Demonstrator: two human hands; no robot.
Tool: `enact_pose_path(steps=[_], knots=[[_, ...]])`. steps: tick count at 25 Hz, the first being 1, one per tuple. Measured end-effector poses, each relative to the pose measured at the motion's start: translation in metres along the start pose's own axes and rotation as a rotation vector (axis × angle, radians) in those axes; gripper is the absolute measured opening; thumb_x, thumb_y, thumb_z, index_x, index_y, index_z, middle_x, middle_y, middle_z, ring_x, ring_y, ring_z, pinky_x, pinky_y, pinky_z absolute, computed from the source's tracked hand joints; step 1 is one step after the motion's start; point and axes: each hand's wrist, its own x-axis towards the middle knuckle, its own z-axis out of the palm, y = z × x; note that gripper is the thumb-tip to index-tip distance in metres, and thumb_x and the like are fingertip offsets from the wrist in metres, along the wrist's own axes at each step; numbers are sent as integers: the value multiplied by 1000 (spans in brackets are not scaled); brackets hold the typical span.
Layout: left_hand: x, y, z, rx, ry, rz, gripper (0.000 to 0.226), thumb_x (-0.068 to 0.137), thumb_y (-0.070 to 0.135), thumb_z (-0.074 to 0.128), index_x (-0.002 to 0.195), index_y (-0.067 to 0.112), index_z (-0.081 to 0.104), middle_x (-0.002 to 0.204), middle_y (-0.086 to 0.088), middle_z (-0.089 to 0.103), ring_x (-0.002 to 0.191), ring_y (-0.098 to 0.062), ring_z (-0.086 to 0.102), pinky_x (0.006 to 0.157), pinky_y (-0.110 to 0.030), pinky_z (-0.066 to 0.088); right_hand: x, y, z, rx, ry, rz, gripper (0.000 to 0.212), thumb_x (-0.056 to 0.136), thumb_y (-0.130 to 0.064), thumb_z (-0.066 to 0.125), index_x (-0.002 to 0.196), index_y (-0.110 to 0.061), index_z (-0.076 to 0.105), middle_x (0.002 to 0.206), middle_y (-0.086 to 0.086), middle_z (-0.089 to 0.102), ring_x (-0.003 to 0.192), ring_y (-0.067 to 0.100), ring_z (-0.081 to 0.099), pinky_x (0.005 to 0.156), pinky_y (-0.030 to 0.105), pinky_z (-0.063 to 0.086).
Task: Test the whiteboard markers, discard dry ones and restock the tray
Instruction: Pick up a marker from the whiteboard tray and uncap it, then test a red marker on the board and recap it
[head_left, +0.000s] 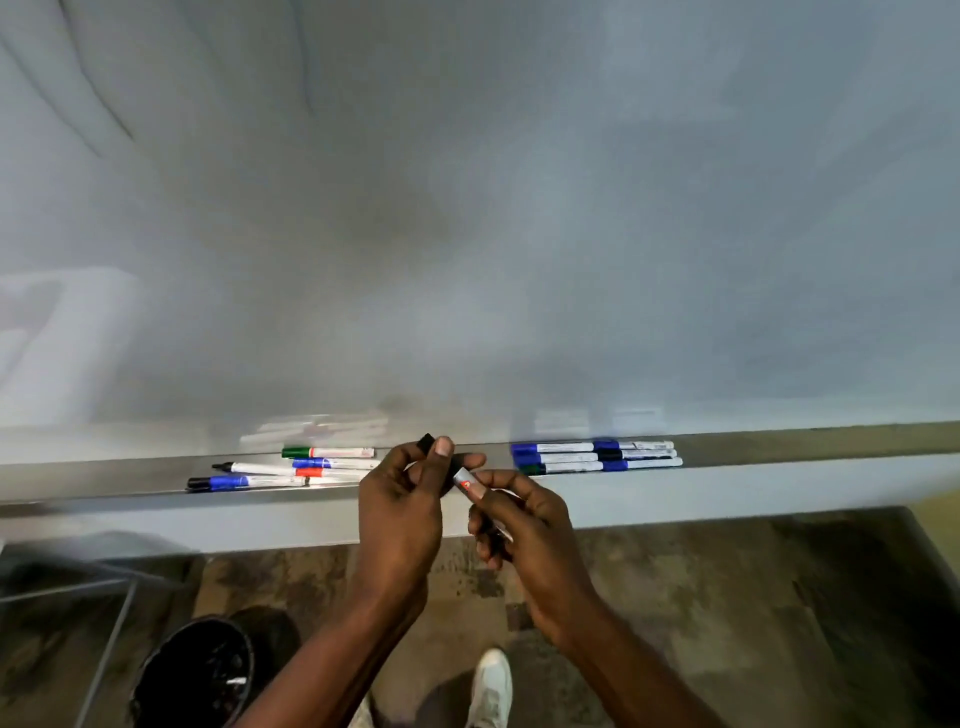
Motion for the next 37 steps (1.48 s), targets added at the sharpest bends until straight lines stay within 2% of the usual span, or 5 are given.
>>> enact_pose_path(steps=[5, 8, 11, 15, 37], knots=[[23, -82, -8, 467, 67, 106, 18, 103, 38, 68, 106, 22, 76, 97, 14, 82, 99, -9, 78, 89, -26, 58, 31, 68, -37, -361, 53, 7, 6, 98, -25, 73, 102, -22, 74, 88, -4, 79, 81, 12, 75, 74, 27, 62], [45, -124, -23, 910, 32, 224, 48, 106, 57, 53, 135, 22, 66, 136, 1, 74, 114, -27, 75, 93, -40, 60, 62, 90, -60, -729, 177, -147, 12, 93, -28, 78, 104, -26, 73, 100, -12, 71, 91, 7, 67, 79, 22, 55], [69, -162, -40, 1334, -138, 262, 77, 109, 55, 49, 166, 7, 31, 176, -17, 25, 163, -37, 23, 130, -49, 30, 99, 104, -78, -1041, 290, -364, 18, 87, -24, 85, 104, -23, 79, 102, -1, 67, 97, 22, 63, 79, 33, 44], [86, -197, -55, 1639, -356, 253, 107, 106, 57, 54, 166, 2, -15, 173, -22, -29, 162, -36, -26, 136, -50, -1, 140, 108, -80, -1232, 265, -532, 20, 84, -20, 86, 103, -22, 81, 97, 0, 65, 97, 29, 61, 81, 39, 41], [91, -215, -60, 1736, -403, 186, 138, 93, 67, 68, 160, -3, -31, 166, -27, -42, 155, -45, -38, 132, -56, -13, 170, 139, -58, -1524, 90, -716, 47, 68, 12, 78, 109, -10, 79, 98, 10, 69, 96, 36, 62, 84, 49, 52]])
